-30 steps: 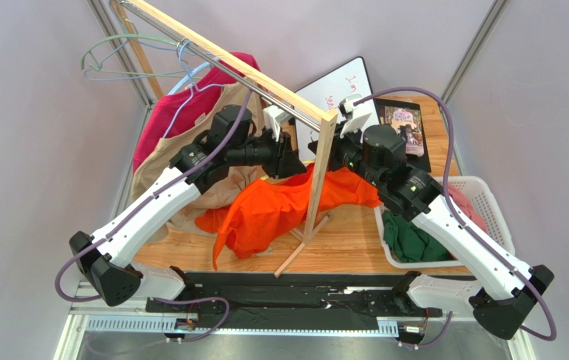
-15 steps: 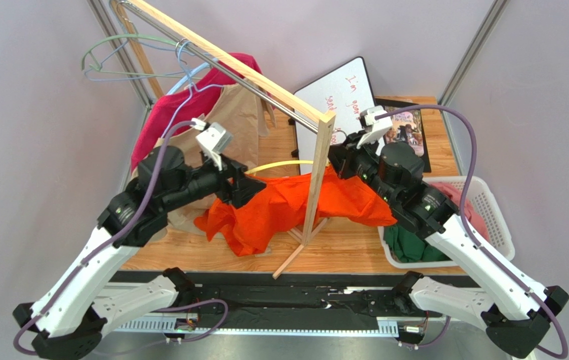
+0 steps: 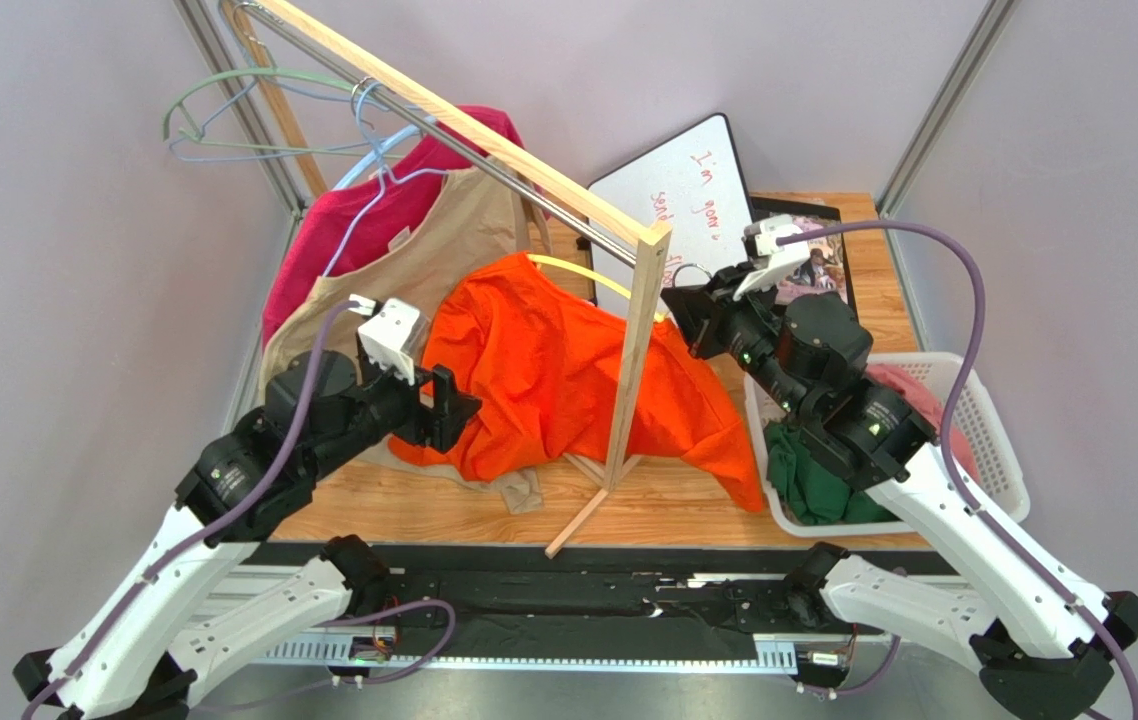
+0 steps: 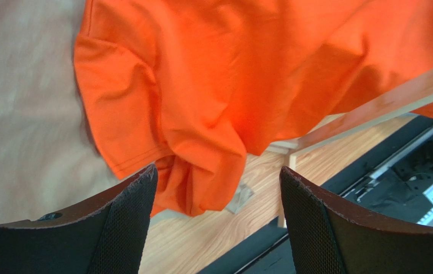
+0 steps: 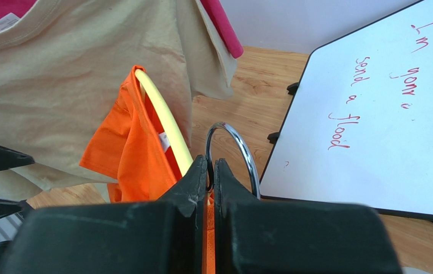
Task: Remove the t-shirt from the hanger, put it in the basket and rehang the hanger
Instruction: Remove the tshirt from the hanger
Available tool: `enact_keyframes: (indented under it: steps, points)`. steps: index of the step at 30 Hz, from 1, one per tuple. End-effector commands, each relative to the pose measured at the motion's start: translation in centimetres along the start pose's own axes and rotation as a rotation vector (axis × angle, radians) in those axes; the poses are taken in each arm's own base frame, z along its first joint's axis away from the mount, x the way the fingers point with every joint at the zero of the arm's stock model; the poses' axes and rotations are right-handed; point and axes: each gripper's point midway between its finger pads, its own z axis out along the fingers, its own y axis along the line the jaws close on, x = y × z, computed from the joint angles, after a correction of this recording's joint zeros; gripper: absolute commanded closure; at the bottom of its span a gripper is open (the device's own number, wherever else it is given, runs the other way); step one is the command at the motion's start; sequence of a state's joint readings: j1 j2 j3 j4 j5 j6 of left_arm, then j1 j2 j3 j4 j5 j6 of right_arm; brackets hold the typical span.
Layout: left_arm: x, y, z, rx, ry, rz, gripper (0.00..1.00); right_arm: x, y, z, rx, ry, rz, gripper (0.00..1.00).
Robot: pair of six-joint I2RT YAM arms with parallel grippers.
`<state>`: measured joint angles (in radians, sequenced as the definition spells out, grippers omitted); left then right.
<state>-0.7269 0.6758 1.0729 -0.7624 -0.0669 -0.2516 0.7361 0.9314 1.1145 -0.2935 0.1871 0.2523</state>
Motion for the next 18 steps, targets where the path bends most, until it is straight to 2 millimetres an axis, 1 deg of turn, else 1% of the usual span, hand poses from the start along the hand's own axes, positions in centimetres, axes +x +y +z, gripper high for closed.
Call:
enact_keyframes:
  steps: [1, 3, 4, 6, 7, 8, 9, 10, 11, 13, 14, 15, 16, 17, 18]
  points:
    - [-1.1, 1.2, -0.8, -0.062, -0.062, 0.015, 0.18, -3.6, 0.7, -1.5, -0.043, -0.14, 0.04, 1.0]
    - [-2.1, 0.5, -1.0, -0.026, -0.098, 0.015, 0.18, -3.9, 1.1, -1.9, -0.072, -0.163, 0.01, 1.0]
    - [-2.7, 0.4, -1.1, -0.022, -0.116, 0.02, 0.18, -3.2, 1.0, -1.8, -0.077, -0.157, -0.002, 1.0]
    - [-3.8, 0.3, -1.1, -0.024, -0.146, 0.023, 0.17, -3.6, 1.2, -2.2, -0.099, -0.186, -0.015, 1.0]
    - [-4.7, 0.2, -1.0, -0.026, -0.157, 0.027, 0.17, -3.6, 1.4, -2.3, -0.112, -0.193, -0.019, 1.0]
    - [-5.2, 0.2, -0.9, -0.03, -0.159, 0.023, 0.17, -3.5, 1.6, -2.2, -0.127, -0.202, -0.025, 1.0]
    - [-5.7, 0.0, -0.8, -0.027, -0.164, 0.015, 0.17, -3.4, 2.1, -2.3, -0.165, -0.204, -0.036, 1.0]
    - [-6.7, -0.4, -0.4, -0.018, -0.165, 0.012, 0.17, -3.4, 2.2, -2.3, -0.174, -0.204, -0.045, 1.0]
    - [-7.2, -1.3, -0.2, 0.027, -0.165, 0.017, 0.17, -3.3, 2.3, -2.2, -0.181, -0.198, -0.049, 1.0]
    - [-9.5, -2.7, 0.3, 0.089, -0.202, 0.041, 0.17, -2.8, 2.6, -1.9, -0.2, -0.177, -0.066, 1.0]
    - [-10.1, -3.7, 0.6, 0.142, -0.21, 0.069, 0.16, -2.6, 3.1, -2.0, -0.233, -0.171, -0.072, 1.0]
    - [-12.2, -4.3, 0.4, 0.165, -0.268, 0.116, 0.16, -2.4, 3.3, -2.1, -0.248, -0.165, -0.075, 1.0]
    - [-12.5, -4.6, 2.0, 0.17, -0.245, 0.142, 0.16, -2.4, 3.4, -2.0, -0.255, -0.162, -0.078, 1.0]
    - [-13.1, -5.0, 2.5, 0.185, -0.241, 0.163, 0.16, -2.4, 3.6, -2.1, -0.267, -0.16, -0.081, 1.0]
    - [-14.7, -5.5, 2.1, 0.203, -0.258, 0.216, 0.16, -2.4, 4.1, -2.2, -0.294, -0.156, -0.085, 1.0]
